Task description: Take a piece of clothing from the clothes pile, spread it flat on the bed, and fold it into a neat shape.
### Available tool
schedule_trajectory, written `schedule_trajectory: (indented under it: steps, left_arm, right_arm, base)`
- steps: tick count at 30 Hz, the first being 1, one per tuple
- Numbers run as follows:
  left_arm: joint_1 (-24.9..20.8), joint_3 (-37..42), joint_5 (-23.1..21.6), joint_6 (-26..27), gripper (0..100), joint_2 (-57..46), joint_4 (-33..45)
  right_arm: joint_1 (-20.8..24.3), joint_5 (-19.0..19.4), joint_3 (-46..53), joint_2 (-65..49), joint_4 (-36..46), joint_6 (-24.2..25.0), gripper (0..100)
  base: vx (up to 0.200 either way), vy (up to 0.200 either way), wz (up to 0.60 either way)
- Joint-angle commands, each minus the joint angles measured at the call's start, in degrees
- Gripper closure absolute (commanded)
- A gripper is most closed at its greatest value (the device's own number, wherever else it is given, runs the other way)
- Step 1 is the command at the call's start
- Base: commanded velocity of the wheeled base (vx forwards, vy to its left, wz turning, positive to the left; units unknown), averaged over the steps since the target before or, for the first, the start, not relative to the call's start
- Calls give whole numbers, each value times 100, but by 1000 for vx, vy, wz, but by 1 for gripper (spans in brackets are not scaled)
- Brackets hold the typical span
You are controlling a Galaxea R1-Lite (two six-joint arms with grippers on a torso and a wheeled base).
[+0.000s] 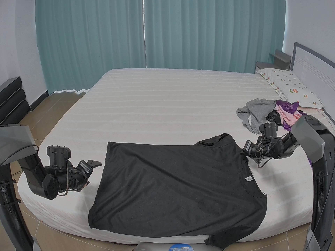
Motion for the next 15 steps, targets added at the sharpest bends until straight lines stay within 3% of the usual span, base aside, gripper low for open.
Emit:
schedule_trajectory:
  steps: [1, 3, 6, 14, 15]
  left_arm:
    - [0, -917, 13, 30, 0, 245, 430]
    - [0, -1892, 13, 30, 0, 526, 1168]
    - [0, -2692, 13, 13, 0, 799, 1678]
    - [-123, -3949, 31, 48, 0, 1510, 1836]
    - [-114, -4133, 22, 48, 0, 1581, 1889]
  right_arm:
    - [-124, -14, 81, -99, -10, -1, 100]
    - [-150, -14, 134, -117, -18, -1, 100]
    - [-176, -14, 222, -135, -18, -10, 100]
    - [-220, -14, 327, -117, -18, -37, 100]
    - [-220, -14, 345, -126, -18, -28, 0]
  base:
    - [0, 0, 0]
    - [0, 0, 0]
    - [0, 0, 0]
    - [0, 0, 0]
    - [0, 0, 0]
